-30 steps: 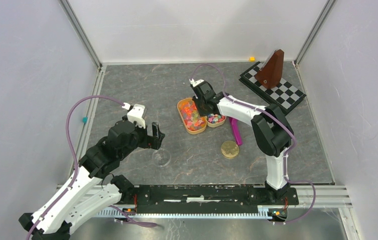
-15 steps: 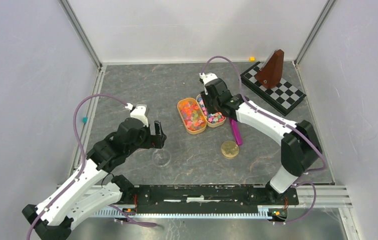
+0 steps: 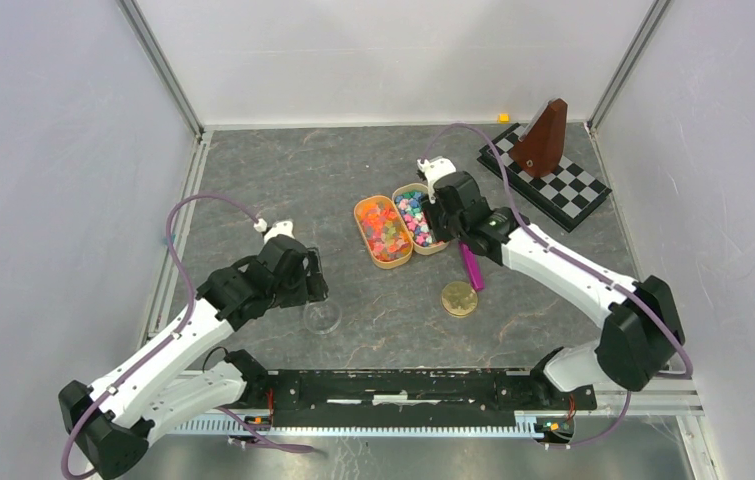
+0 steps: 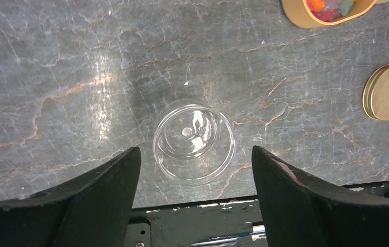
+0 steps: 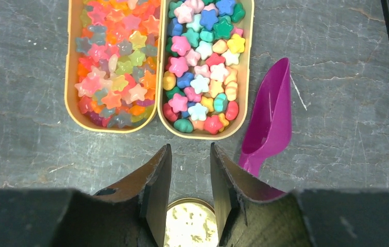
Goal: Pack the candies
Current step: Move the packing bottle to the center of the board.
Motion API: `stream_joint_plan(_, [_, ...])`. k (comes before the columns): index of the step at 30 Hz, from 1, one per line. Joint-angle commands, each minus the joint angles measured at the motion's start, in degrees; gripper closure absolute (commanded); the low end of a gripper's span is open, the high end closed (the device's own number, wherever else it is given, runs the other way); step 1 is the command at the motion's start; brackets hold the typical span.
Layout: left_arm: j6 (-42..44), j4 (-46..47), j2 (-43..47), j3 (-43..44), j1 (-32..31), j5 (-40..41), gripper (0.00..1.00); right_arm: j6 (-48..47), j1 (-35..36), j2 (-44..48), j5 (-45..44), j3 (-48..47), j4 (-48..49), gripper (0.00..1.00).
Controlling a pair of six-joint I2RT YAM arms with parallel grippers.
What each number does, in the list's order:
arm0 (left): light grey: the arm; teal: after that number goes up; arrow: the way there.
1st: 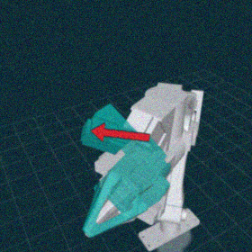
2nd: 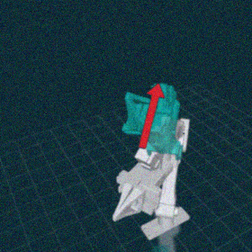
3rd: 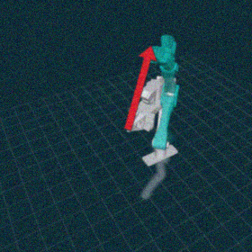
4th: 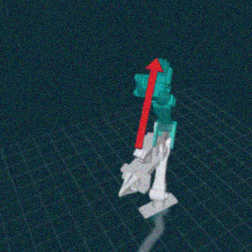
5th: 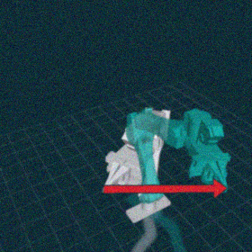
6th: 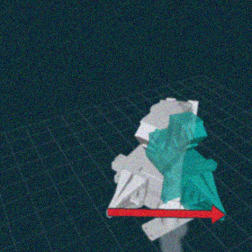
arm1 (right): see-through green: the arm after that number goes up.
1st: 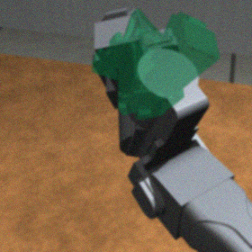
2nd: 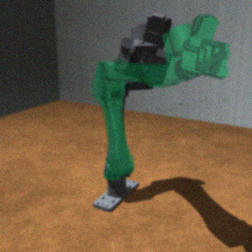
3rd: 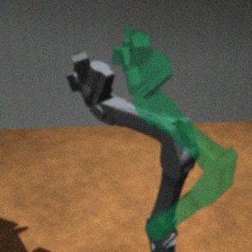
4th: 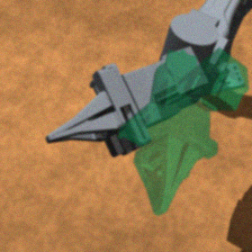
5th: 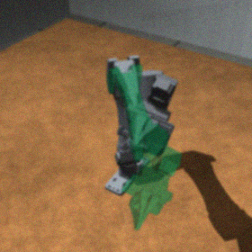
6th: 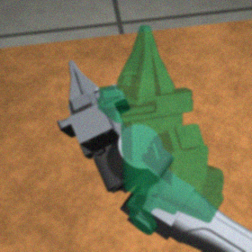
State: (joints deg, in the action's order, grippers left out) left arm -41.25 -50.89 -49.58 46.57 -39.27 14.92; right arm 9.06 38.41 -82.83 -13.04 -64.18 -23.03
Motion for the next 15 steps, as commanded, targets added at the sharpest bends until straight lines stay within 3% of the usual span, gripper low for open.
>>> stream_joint_plan(1, [-8.68,-0.82,0.91,-2.88,-0.11,1.32,0.19,1.05,0.13,4.46,4.70,3.24,3.13,0.61])
stream_joint_plan(5, [-11.46,-1.21,1.40,-5.72,-0.19,3.61,0.30,1.92,0.13,6.61,6.03,5.46,3.66,0.62])
stream_joint_plan(15, [-11.79,-0.07,1.98,-9.21,-0.11,2.89,0.43,2.46,0.17,8.91,6.83,8.31,4.41,0.63])
